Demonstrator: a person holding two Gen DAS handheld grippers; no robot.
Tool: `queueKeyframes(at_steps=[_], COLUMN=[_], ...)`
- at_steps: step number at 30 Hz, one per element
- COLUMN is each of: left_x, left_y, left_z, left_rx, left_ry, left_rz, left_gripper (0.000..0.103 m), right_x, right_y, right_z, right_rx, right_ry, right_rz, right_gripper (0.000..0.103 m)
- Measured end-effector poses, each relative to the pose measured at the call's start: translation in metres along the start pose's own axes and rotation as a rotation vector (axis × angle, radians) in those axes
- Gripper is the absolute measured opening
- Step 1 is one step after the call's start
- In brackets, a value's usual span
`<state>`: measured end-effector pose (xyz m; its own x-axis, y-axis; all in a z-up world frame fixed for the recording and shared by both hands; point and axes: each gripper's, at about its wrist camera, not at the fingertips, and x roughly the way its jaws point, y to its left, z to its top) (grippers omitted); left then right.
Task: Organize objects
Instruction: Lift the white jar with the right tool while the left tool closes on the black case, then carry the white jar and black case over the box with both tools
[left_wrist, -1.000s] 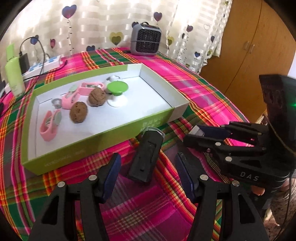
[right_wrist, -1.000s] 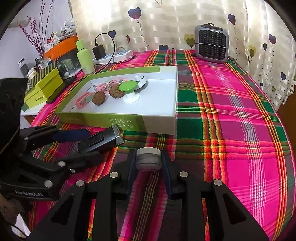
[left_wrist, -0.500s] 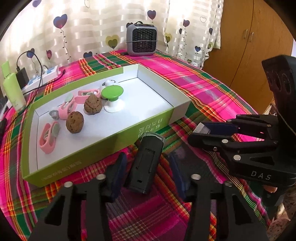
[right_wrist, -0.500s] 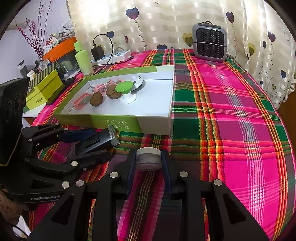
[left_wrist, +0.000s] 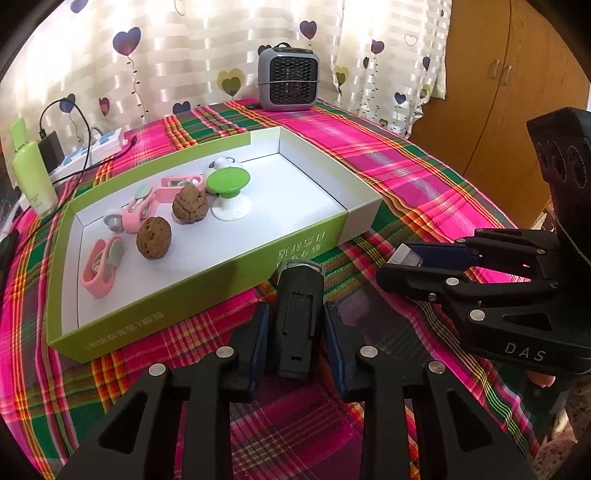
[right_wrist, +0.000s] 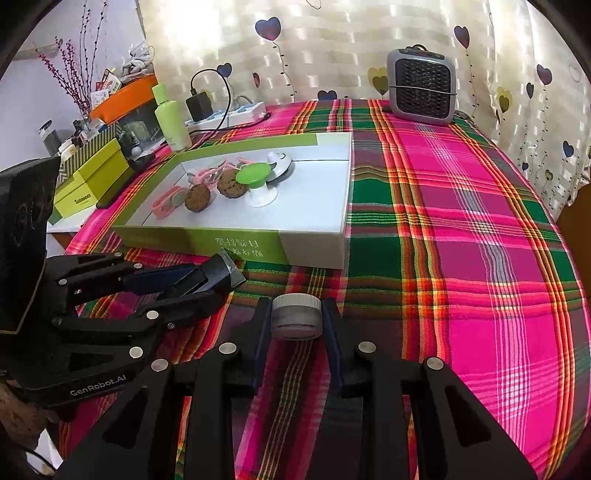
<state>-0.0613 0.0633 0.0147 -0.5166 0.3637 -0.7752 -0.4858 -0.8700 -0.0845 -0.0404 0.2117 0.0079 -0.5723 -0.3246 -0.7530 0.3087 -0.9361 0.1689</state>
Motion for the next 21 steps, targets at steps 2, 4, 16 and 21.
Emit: queueKeyframes(at_steps=[2, 4, 16, 21], left_x=[-0.001, -0.002, -0.01, -0.016], left_y=[0.001, 0.001, 0.001, 0.0], left_z=[-0.001, -0.001, -0.004, -0.003], left_rx=[-0.01, -0.016, -0.042, -0.043], left_ry=[-0.001, -0.001, -0.019, -0.038], left_rz=[0.001, 0.006, 0.038, 0.048], left_gripper=[0.027, 0.026, 0.026, 0.026], right_x=[-0.001, -0.002, -0.009, -0.011], right_y=[0.001, 0.002, 0.007, 0.009], right_z=[0.0, -0.001, -0.002, -0.001], right_rx=[-0.001, -0.002, -0.012, -0.015], right_ry=[-0.002, -0.004, -0.023, -0.031], right_rz=[0.001, 0.003, 0.011, 0.014], right_gripper=[0.028, 0.028, 0.028, 0.028])
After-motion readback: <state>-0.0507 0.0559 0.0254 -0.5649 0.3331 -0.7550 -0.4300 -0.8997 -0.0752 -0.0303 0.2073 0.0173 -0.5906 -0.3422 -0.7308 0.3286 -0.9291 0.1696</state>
